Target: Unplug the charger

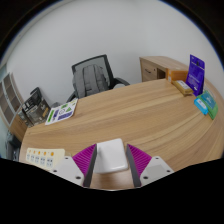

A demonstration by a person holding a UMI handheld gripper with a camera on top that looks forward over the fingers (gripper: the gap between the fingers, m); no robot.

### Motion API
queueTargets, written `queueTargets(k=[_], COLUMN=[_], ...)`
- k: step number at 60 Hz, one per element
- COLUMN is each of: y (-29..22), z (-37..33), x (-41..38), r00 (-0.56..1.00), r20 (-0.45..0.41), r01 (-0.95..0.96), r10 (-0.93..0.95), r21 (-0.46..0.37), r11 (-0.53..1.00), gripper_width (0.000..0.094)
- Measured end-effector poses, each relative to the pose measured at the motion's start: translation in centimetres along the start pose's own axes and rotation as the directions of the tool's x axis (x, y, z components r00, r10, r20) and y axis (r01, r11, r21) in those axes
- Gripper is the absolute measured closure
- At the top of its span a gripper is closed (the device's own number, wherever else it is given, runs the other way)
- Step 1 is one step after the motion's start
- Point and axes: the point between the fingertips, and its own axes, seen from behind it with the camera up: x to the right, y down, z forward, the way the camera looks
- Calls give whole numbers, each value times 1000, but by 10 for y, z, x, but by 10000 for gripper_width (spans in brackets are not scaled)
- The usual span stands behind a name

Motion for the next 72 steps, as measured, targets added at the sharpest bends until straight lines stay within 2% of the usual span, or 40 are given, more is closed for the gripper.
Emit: queueTargets(k=[3, 5, 7, 10, 26, 44, 56, 72], y=[-2, -7, -10, -14, -33, 13, 38, 46], z=[-6, -12, -19, -32, -166, -312, -358, -374], x=[9, 15, 18, 24, 11, -33, -55, -70], r00=[1000, 999, 997, 991, 949, 933, 936, 940], r20=[-17, -33, -56, -88, -207, -249, -258, -246], r01=[5, 25, 56, 102, 262, 303, 291, 286], r10=[-5, -24, -54, -99, -236, -259, -241, -237], r21=[2, 19, 27, 38, 104, 158, 181, 184], r11=[1000, 999, 998, 994, 959, 940, 939, 941], gripper_width=[315, 210, 57, 86, 77, 77, 76, 76])
